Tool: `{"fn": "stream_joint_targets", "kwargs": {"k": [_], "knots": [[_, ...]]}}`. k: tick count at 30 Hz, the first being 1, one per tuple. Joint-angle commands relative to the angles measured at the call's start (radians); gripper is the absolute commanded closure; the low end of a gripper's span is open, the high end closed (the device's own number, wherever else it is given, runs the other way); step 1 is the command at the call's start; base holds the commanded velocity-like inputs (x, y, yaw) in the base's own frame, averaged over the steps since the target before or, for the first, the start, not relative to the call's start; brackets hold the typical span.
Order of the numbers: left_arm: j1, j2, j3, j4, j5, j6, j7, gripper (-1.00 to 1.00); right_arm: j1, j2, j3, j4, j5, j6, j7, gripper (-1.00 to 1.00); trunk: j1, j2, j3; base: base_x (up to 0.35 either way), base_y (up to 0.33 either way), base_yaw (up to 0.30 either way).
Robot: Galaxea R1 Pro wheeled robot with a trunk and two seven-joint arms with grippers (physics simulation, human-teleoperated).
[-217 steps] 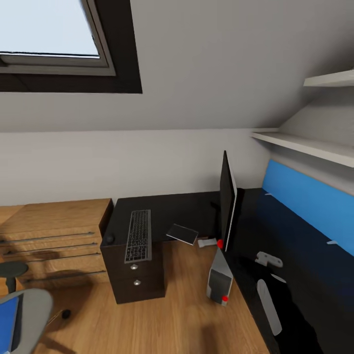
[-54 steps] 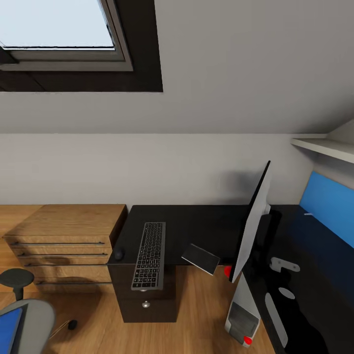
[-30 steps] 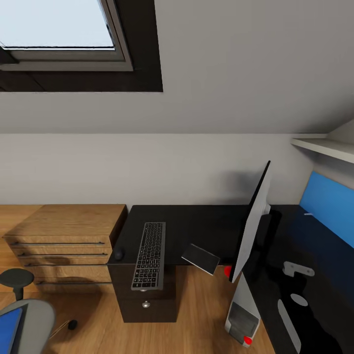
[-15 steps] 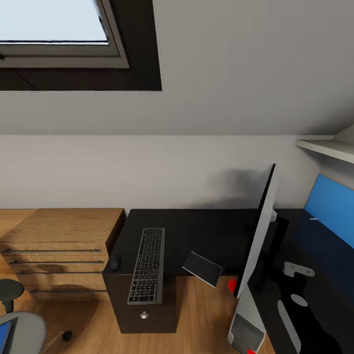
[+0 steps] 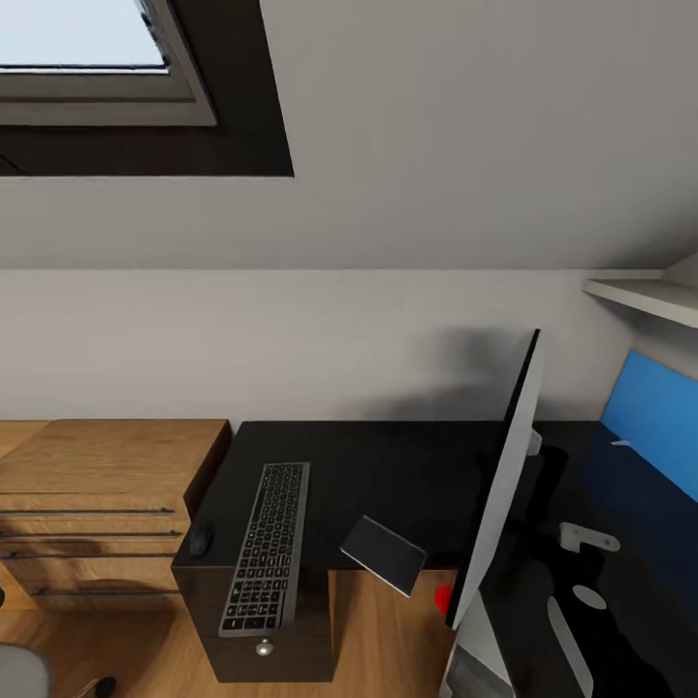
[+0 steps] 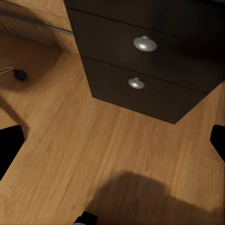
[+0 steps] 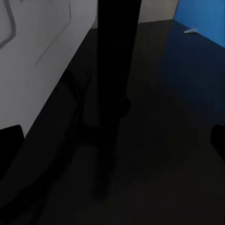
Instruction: In the bedroom, organize the workspace by keeping the computer under the desk, ensuring the monitor is on the desk, placing the keyboard on the desk next to the monitor, placing the mouse on the desk next to the keyboard, moving the folder from the swivel chair onto the desk next to the mouse, stacking the notebook on top of the folder with the pen on top of the notebook, and positioning the swivel chair next to the desk.
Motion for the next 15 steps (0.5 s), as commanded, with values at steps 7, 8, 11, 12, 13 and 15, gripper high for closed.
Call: {"fn": "stream_joint_targets", "kwargs": {"k": [7, 8, 11, 12, 13, 15], "knots": [[0.000, 0.001, -0.004, -0.001, 0.011, -0.006, 0.003, -1.00, 0.000, 0.000, 0.002, -0.001, -0.007, 0.003, -0.004, -1.00, 0.001, -0.002, -0.002, 0.032, -0.031, 0.000], [0.000, 0.001, -0.004, -0.001, 0.011, -0.006, 0.003, -1.00, 0.000, -0.001, 0.002, 0.000, -0.007, 0.003, -0.004, -1.00, 0.001, -0.002, -0.002, 0.019, -0.016, 0.000], [0.000, 0.001, -0.004, -0.001, 0.011, -0.006, 0.003, -1.00, 0.000, -0.001, 0.002, 0.006, -0.008, 0.003, -0.004, -1.00, 0.001, -0.002, -0.002, 0.073, -0.031, 0.000], [0.000, 0.001, -0.004, -0.001, 0.011, -0.006, 0.003, -1.00, 0.000, -0.002, 0.002, 0.009, -0.008, 0.003, -0.004, -1.00, 0.001, -0.002, -0.002, 0.149, -0.046, 0.000], [0.000, 0.001, -0.004, -0.001, 0.011, -0.006, 0.003, -1.00, 0.000, -0.002, 0.002, 0.013, -0.008, 0.003, -0.004, -1.00, 0.001, -0.002, -0.002, 0.183, -0.051, 0.000], [0.000, 0.001, -0.004, -0.001, 0.011, -0.006, 0.003, -1.00, -0.001, -0.002, 0.002, 0.027, -0.007, 0.001, -0.004, -1.00, 0.001, -0.002, -0.002, 0.229, -0.056, 0.000]]}}
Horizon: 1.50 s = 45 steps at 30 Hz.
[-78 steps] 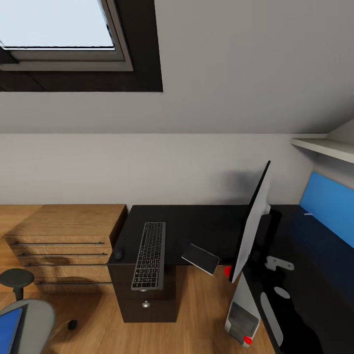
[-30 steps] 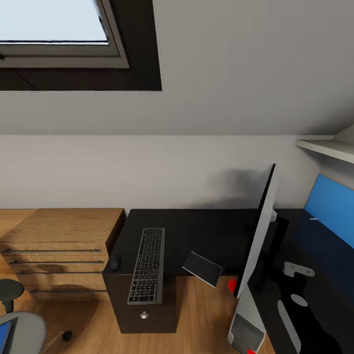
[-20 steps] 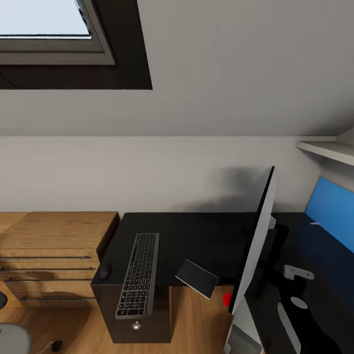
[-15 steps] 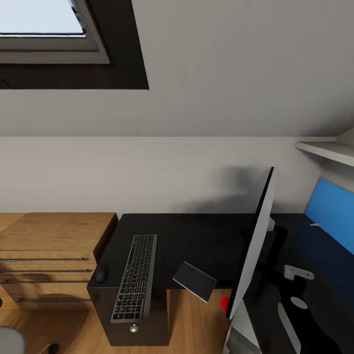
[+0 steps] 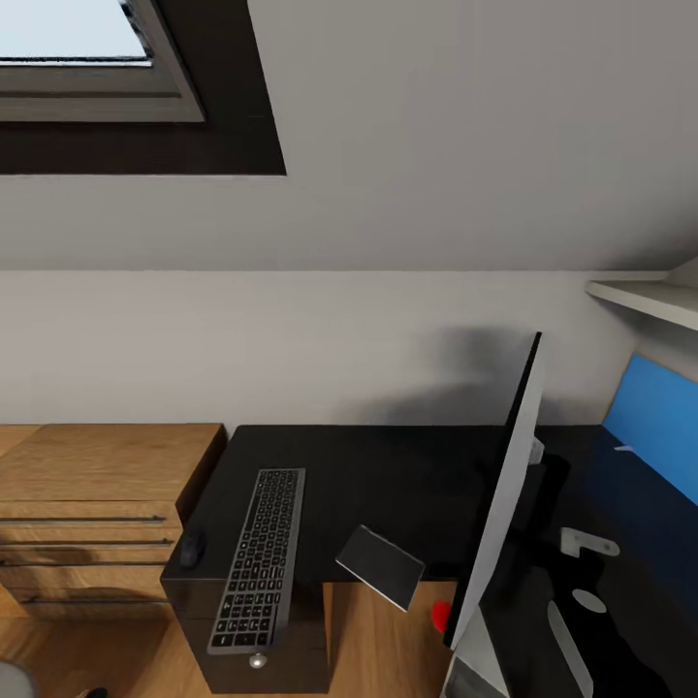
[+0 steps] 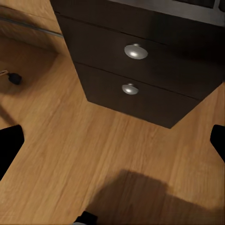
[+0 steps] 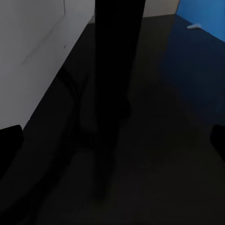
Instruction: In the bedroom, organize the workspace by keeping the computer under the desk, ensuring the monitor is on the desk, placing the keyboard on the desk next to the monitor, placing the mouse on the desk next to the keyboard, moving the folder from the swivel chair onto the desk next to the mouse, stacking the notebook on top of the folder with the pen on top of the notebook, and positioning the swivel chair next to the desk.
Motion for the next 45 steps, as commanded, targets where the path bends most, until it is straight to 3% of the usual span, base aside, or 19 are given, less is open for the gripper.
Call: {"fn": "stream_joint_targets", "kwargs": {"k": [1, 14, 20, 29, 38, 45], "knots": [[0.000, 0.001, -0.003, -0.001, 0.011, -0.006, 0.004, -1.00, -0.001, -0.001, 0.002, 0.004, -0.008, 0.001, -0.004, -1.00, 0.001, -0.002, -0.002, 0.238, -0.050, 0.000], [0.000, 0.001, -0.003, -0.001, 0.011, -0.006, 0.004, -1.00, -0.002, -0.002, 0.001, 0.044, -0.007, -0.035, -0.004, -1.00, 0.001, -0.002, -0.002, 0.076, -0.014, 0.000], [0.000, 0.001, -0.003, 0.000, 0.012, -0.005, 0.004, -1.00, -0.018, -0.025, 0.000, 0.127, -0.007, -0.093, -0.004, -1.00, 0.001, -0.002, -0.002, 0.007, -0.001, 0.000], [0.000, 0.001, -0.003, 0.001, 0.012, -0.005, 0.004, -1.00, -0.096, -0.053, 0.000, 0.312, -0.007, -0.185, -0.002, -1.00, 0.001, -0.002, -0.002, 0.034, 0.000, 0.000], [0.000, 0.001, -0.003, 0.001, 0.012, -0.005, 0.004, -1.00, -0.109, -0.055, 0.002, 0.348, -0.007, -0.215, 0.002, -1.00, 0.001, -0.002, -0.002, 0.050, 0.000, 0.000], [0.000, 0.001, -0.003, 0.001, 0.012, -0.005, 0.004, -1.00, -0.110, -0.055, 0.006, 0.389, -0.008, -0.302, 0.005, -1.00, 0.001, -0.002, -0.002, 0.001, 0.000, 0.000]]}}
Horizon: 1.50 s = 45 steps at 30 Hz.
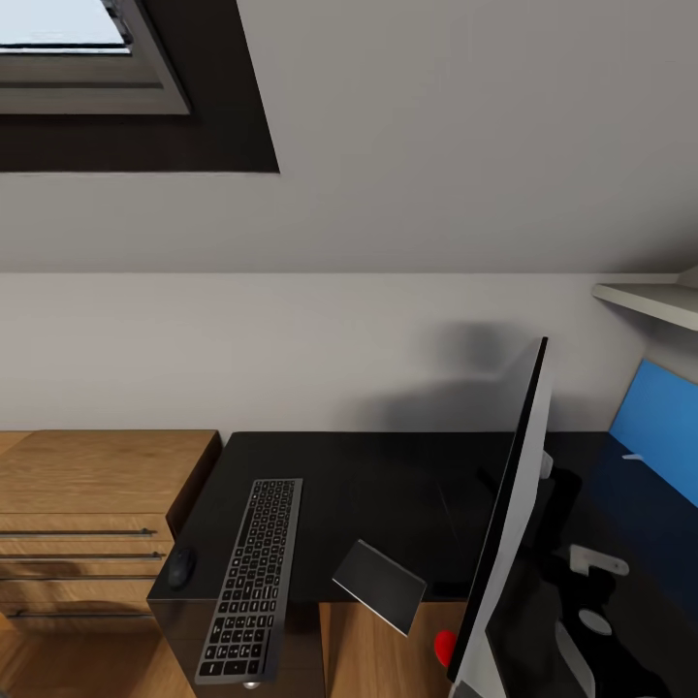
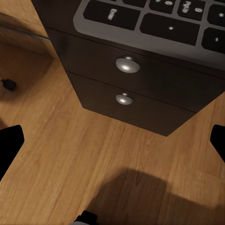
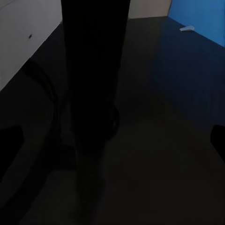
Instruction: In the bedroom, organize the workspace by keeping the computer under the desk, ensuring the monitor is on the desk, placing the keyboard on the desk next to the monitor, placing the mouse on the desk next to the keyboard, moving the folder from the swivel chair onto the desk next to the mouse, stacking the notebook on top of the folder with the pen on top of the notebook, and positioning the swivel chair next to the desk.
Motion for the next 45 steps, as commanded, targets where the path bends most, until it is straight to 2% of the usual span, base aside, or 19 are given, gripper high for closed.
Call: {"fn": "stream_joint_targets", "kwargs": {"k": [1, 12, 13, 14, 17, 21, 22, 23, 26, 32, 45], "knots": [[0.000, 0.001, -0.003, -0.001, 0.011, -0.007, 0.004, -1.00, -0.001, 0.000, 0.001, 0.002, -0.008, -0.007, 0.000, -1.00, 0.001, -0.002, -0.002, 0.000, 0.000, 0.000], [0.000, 0.001, -0.004, -0.001, 0.010, -0.007, 0.004, -1.00, -0.006, -0.005, 0.002, 0.046, -0.007, -0.016, 0.001, -1.00, 0.001, -0.002, -0.002, 0.000, 0.000, 0.000], [0.000, 0.001, -0.004, -0.001, 0.011, -0.007, 0.004, -1.00, -0.044, -0.012, 0.002, 0.115, 0.006, -0.016, 0.003, -1.00, 0.001, -0.002, -0.002, 0.000, 0.000, 0.000], [0.000, 0.001, -0.004, -0.001, 0.011, -0.007, 0.004, -1.00, -0.058, -0.012, 0.002, 0.138, 0.013, -0.016, 0.005, -1.00, 0.001, -0.002, -0.002, 0.000, 0.000, 0.000], [0.000, 0.000, -0.007, 0.003, 0.011, -0.007, 0.004, -1.00, -0.088, -0.013, 0.002, 0.179, 0.026, -0.016, 0.015, -1.00, 0.001, -0.002, -0.002, 0.000, 0.000, 0.000], [0.000, -0.001, -0.037, 0.036, 0.010, -0.007, 0.007, -1.00, -0.151, -0.015, 0.002, 0.244, 0.036, -0.015, 0.026, -1.00, 0.001, -0.002, -0.002, 0.000, 0.000, 0.000], [0.000, -0.003, -0.048, 0.052, 0.010, -0.007, 0.008, -1.00, -0.190, -0.020, 0.002, 0.280, 0.040, -0.014, 0.029, -1.00, 0.001, -0.002, -0.002, 0.000, 0.000, 0.000], [0.000, -0.004, -0.052, 0.057, 0.009, -0.007, 0.008, -1.00, -0.214, -0.022, 0.002, 0.297, 0.060, -0.011, 0.030, -1.00, 0.001, -0.002, -0.002, 0.000, 0.000, 0.000], [0.000, -0.005, -0.055, 0.060, 0.009, -0.008, 0.007, -1.00, -0.230, -0.024, 0.002, 0.308, 0.087, -0.008, 0.030, -1.00, 0.001, -0.002, -0.002, 0.000, 0.000, 0.000], [0.000, -0.005, -0.058, 0.063, 0.009, -0.008, 0.007, -1.00, -0.240, -0.025, 0.001, 0.322, 0.103, -0.007, 0.031, -1.00, 0.001, -0.002, -0.002, 0.000, 0.000, 0.000], [0.000, -0.006, -0.058, 0.064, 0.009, -0.007, 0.005, -1.00, -0.242, -0.034, 0.000, 0.353, 0.107, -0.015, 0.031, -1.00, 0.001, -0.002, -0.002, 0.000, 0.000, 0.000]]}}
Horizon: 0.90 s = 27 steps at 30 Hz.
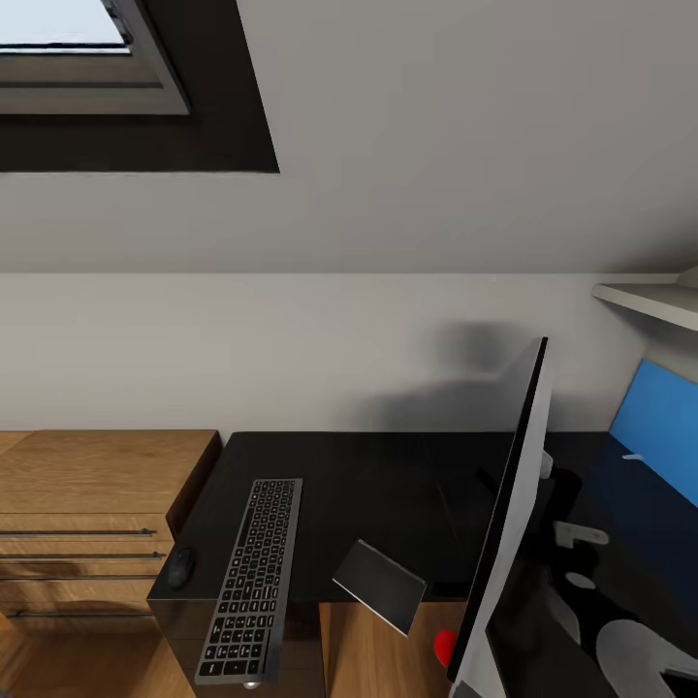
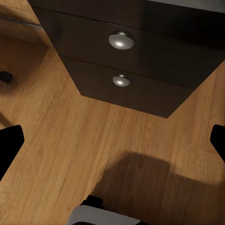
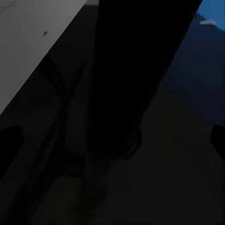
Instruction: In the bedroom, organize the workspace by keeping the computer under the desk, ensuring the monitor is on the desk, placing the keyboard on the desk next to the monitor, placing the mouse on the desk next to the keyboard, moving the folder from the swivel chair onto the desk next to the mouse, stacking the notebook on top of the folder with the pen on top of the notebook, and positioning the swivel chair next to the desk.
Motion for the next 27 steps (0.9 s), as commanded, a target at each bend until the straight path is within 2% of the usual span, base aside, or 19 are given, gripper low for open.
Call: {"fn": "stream_joint_targets", "kwargs": {"k": [1, 9, 27], "knots": [[-0.001, 0.001, -0.004, -0.001, 0.011, -0.007, 0.004, -1.00, -0.001, -0.003, -0.005, 0.002, 0.003, -0.004, 0.000, -1.00, 0.001, -0.002, -0.002, 0.000, 0.000, 0.000], [-0.001, 0.001, -0.004, -0.001, 0.010, -0.007, 0.004, -1.00, -0.002, -0.024, -0.007, 0.003, -0.001, -0.004, 0.000, -1.00, 0.001, -0.002, -0.002, 0.011, -0.012, 0.000], [-0.001, 0.001, -0.004, -0.001, 0.010, -0.009, 0.004, -1.00, -0.001, -0.026, -0.008, 0.003, -0.002, -0.005, 0.000, -1.00, 0.001, -0.002, -0.002, 0.037, -0.040, 0.000]]}}
